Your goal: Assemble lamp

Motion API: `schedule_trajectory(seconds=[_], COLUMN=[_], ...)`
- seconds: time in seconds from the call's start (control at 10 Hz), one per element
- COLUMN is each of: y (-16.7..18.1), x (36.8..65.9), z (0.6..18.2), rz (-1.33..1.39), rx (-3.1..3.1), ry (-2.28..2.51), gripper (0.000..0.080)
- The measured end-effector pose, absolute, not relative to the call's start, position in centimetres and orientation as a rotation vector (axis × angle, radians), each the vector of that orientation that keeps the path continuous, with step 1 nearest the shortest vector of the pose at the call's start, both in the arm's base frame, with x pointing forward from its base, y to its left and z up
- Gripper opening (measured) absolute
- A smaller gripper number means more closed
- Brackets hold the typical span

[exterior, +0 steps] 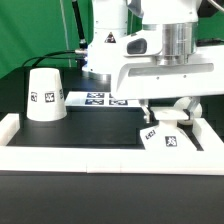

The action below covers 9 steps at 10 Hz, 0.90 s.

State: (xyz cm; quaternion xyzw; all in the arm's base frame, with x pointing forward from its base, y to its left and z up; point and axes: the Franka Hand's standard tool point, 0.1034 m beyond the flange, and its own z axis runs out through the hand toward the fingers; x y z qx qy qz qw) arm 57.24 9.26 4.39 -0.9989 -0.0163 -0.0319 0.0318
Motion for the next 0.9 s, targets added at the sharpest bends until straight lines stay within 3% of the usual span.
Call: schedule_trajectory(seconds=[0.9], y=[10.1], x=[60.9], z=[4.5], rz=[-0.168], rx=[-3.07], ry=[-0.019], gripper=[0.0537])
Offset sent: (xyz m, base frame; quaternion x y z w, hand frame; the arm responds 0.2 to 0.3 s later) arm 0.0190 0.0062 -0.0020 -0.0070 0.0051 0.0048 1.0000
